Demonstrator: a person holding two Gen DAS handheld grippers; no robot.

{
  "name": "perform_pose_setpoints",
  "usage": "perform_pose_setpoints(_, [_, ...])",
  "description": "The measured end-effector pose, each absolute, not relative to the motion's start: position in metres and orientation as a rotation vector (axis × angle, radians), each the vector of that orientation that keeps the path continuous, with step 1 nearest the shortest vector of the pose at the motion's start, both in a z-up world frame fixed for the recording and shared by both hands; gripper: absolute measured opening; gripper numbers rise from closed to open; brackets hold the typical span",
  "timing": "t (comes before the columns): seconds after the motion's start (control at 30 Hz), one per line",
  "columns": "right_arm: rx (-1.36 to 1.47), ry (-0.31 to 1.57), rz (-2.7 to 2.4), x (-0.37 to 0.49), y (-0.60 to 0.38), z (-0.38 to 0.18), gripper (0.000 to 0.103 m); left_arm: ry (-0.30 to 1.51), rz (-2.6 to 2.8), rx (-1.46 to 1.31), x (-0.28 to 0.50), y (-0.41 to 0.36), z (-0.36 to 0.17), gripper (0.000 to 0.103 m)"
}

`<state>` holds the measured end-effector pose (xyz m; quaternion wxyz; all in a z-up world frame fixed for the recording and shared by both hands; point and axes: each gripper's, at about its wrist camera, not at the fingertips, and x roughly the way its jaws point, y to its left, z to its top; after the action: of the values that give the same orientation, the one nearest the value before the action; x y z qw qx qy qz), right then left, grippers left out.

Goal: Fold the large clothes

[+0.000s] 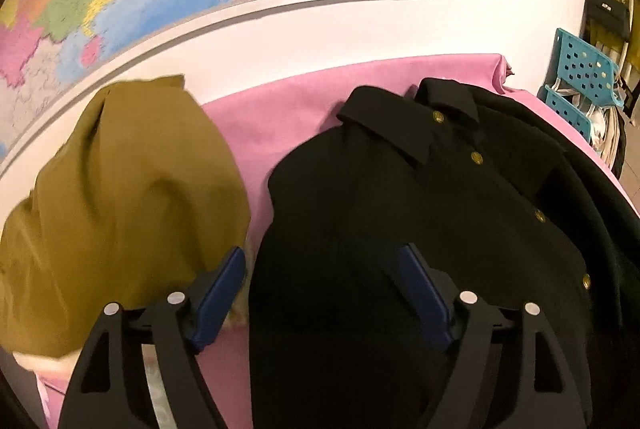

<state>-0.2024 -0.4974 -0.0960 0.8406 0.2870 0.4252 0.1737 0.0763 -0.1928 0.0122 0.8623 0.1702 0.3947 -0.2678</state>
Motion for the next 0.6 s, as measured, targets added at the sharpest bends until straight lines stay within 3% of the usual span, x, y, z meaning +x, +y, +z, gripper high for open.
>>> perform_pose_setpoints(0.03, [0.577,0.916,0.32,-0.2,-0.497,-0.094,0.004,0.831,-0.561,0.348,0.074,-0.189,0.012,0.077])
perform_pose_setpoints(0.33, [0.238,0.612,-0.076,-0.198,-0.573,0.058,0.004,0.819,-0.529,0.305,0.066,-0.16,0.009,0.077])
perform_pose_setpoints(0.47, [0.228,0.695,-0.204,-0.169,-0.606,0.032,0.005,0.853,-0.532,0.29,0.053,-0.135,0.001,0.078])
perform_pose_setpoints(0.6, [0.404,0.793,-0.221,-0.143,-0.627,-0.043,0.012,0.9,-0.583,0.246,0.034,-0.109,-0.011,0.08])
